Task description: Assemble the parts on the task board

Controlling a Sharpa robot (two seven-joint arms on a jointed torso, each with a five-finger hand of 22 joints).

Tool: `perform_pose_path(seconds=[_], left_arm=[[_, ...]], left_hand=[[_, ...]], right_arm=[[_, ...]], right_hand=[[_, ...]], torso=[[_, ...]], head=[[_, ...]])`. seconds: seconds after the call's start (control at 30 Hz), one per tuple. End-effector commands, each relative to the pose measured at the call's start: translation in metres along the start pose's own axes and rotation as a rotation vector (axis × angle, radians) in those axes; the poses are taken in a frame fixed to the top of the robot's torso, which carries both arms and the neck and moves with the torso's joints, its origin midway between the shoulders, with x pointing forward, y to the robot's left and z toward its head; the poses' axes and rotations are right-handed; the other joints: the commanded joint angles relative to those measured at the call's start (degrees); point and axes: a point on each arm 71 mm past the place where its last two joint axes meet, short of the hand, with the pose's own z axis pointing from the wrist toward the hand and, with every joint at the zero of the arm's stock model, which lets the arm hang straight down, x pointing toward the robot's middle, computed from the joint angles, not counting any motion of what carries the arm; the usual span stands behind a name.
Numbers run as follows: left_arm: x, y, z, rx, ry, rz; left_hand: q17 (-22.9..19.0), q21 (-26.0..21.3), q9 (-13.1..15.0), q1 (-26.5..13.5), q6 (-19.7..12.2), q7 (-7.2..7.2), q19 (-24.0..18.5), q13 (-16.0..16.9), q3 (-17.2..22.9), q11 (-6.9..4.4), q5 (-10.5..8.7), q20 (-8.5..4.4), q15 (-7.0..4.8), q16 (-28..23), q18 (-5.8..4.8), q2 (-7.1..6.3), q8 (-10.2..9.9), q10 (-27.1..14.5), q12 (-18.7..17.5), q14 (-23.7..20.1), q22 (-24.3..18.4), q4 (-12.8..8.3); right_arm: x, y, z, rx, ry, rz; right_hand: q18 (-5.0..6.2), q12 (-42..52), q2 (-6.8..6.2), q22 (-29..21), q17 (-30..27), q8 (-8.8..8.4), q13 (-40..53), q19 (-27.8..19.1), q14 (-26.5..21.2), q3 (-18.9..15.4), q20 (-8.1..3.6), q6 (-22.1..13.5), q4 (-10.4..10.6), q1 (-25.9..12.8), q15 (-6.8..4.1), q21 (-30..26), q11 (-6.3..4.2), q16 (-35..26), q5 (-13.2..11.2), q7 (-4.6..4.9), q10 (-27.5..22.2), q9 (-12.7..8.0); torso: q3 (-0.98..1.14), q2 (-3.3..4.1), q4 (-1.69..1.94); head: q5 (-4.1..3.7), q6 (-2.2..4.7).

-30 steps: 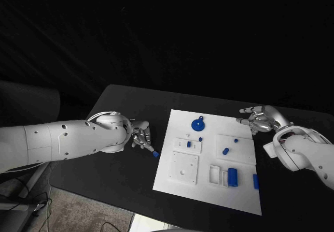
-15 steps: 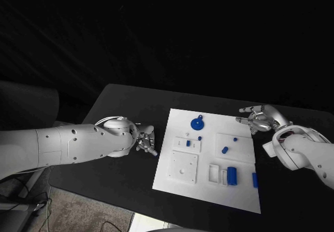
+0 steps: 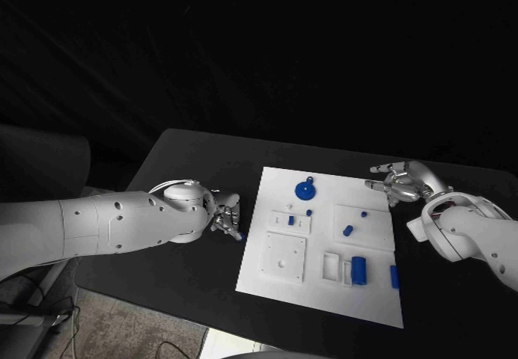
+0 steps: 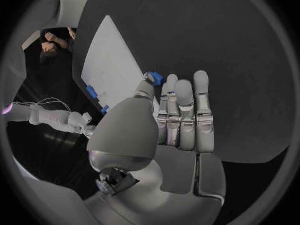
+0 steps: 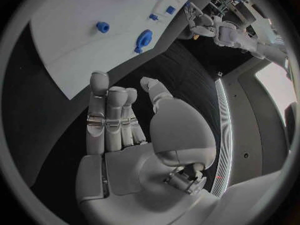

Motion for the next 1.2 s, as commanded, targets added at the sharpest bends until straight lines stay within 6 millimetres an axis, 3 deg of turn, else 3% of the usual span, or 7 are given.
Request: perform_pose_path(seconds=[0.03,0.53,0.73,0.83,0.87,0.9,1.2], left_arm=[[0.005,0.004,0.001,-0.037,0.005,0.034],[0.022,-0.001,0.007,-0.058,0.003,0.122],[0.032,-0.007,0.008,-0.045,0.010,0.160],[0.036,-0.010,0.007,-0.033,0.014,0.167],[0.038,-0.012,0.007,-0.028,0.015,0.167],[0.040,-0.013,0.007,-0.022,0.015,0.167],[0.053,-0.022,0.005,0.011,0.039,0.168]], left_hand=[[0.1,0.0,-0.3,0.0,-0.3,-0.01,-0.2,-0.1,-0.3,-0.17,0.30,-0.02,-0.05,-0.1,0.62,0.94,-0.3,-0.3,0.2,0.0,0.9,-0.4],[0.2,0.3,-0.1,0.3,0.9,-0.45,0.1,0.1,-0.9,-0.57,0.30,-0.15,-0.26,0.2,0.64,1.36,-0.3,0.6,0.7,0.4,1.0,-0.7],[0.5,0.6,-0.9,1.8,0.6,-0.30,0.4,0.5,-0.7,-0.86,0.67,-0.33,-0.49,0.9,0.59,1.20,-0.3,1.1,1.5,0.8,1.1,-2.2],[0.8,0.9,-1.6,2.4,1.2,-0.45,0.4,0.8,-0.6,-1.05,1.40,-0.47,-0.62,1.3,0.51,1.52,-0.3,1.2,1.9,0.8,1.1,-3.0],[0.8,0.9,-1.7,2.8,1.4,-0.50,0.4,0.9,-0.4,-1.11,2.51,-0.50,-0.65,1.4,0.49,1.64,-0.3,1.2,2.0,0.8,1.1,-3.3],[0.9,1.2,-1.9,3.3,1.8,-0.64,0.5,0.9,-0.2,-1.24,5.17,-0.58,-0.76,1.7,0.50,1.81,-0.3,1.4,2.1,1.1,1.2,-3.6],[1.0,2.7,-2.2,4.4,4.2,-1.46,0.6,1.1,0.2,-1.67,6.40,-0.83,-1.04,2.2,0.47,3.00,-0.3,2.9,2.3,1.9,1.2,-4.8]], right_arm=[[0.001,0.000,0.000,-0.009,0.014,0.001],[0.001,-0.001,-0.001,-0.006,0.014,0.000],[0.001,-0.002,-0.001,-0.005,0.014,0.000],[0.001,-0.002,-0.001,-0.005,0.014,0.000],[0.001,-0.002,-0.001,-0.005,0.014,0.000],[0.001,-0.002,-0.001,-0.005,0.014,0.000],[0.001,-0.002,-0.002,-0.005,0.015,0.000]], right_hand=[[0.75,0.3,-0.04,1.9,0.1,-0.05,0.1,2.1,0.3,0.3,-0.11,0.1,-0.1,-0.4,-0.11,0.3,-0.22,0.2,0.2,-0.05,0.3,0.1],[0.75,0.3,-0.04,1.9,0.1,-0.05,0.1,2.1,0.3,0.3,-0.11,0.1,-0.1,-0.4,-0.11,0.3,-0.22,0.2,0.2,-0.05,0.3,0.1],[0.75,0.3,-0.04,1.9,0.1,-0.05,0.1,2.1,0.3,0.3,-0.11,0.1,-0.1,-0.4,-0.11,0.3,-0.22,0.2,0.2,-0.05,0.3,0.1],[0.75,0.3,-0.04,1.9,0.1,-0.05,0.1,2.1,0.3,0.3,-0.11,0.1,-0.1,-0.4,-0.11,0.3,-0.22,0.2,0.2,-0.05,0.3,0.1],[0.75,0.3,-0.04,1.9,0.1,-0.05,0.1,2.1,0.3,0.3,-0.11,0.1,-0.1,-0.4,-0.11,0.3,-0.22,0.2,0.2,-0.05,0.3,0.1],[0.75,0.3,-0.04,1.9,0.1,-0.05,0.1,2.1,0.3,0.3,-0.11,0.1,-0.1,-0.4,-0.11,0.3,-0.22,0.2,0.2,-0.05,0.3,0.1],[0.75,0.3,-0.04,1.9,0.1,-0.05,0.1,2.1,0.3,0.3,-0.11,0.1,-0.1,-0.4,-0.11,0.3,-0.22,0.2,0.2,-0.05,0.3,0.1]], torso=[[-0.06,-0.01,0.01],[-0.02,-0.02,0.01],[0.00,-0.03,0.06],[0.01,-0.04,0.04],[0.01,-0.05,0.05],[0.01,-0.06,0.04],[0.03,-0.06,0.00]], head=[[-0.08,-0.16],[-0.26,-0.64],[-0.36,-0.77],[-0.37,-0.81],[-0.39,-0.83],[-0.39,-0.85],[-0.57,-1.03]])
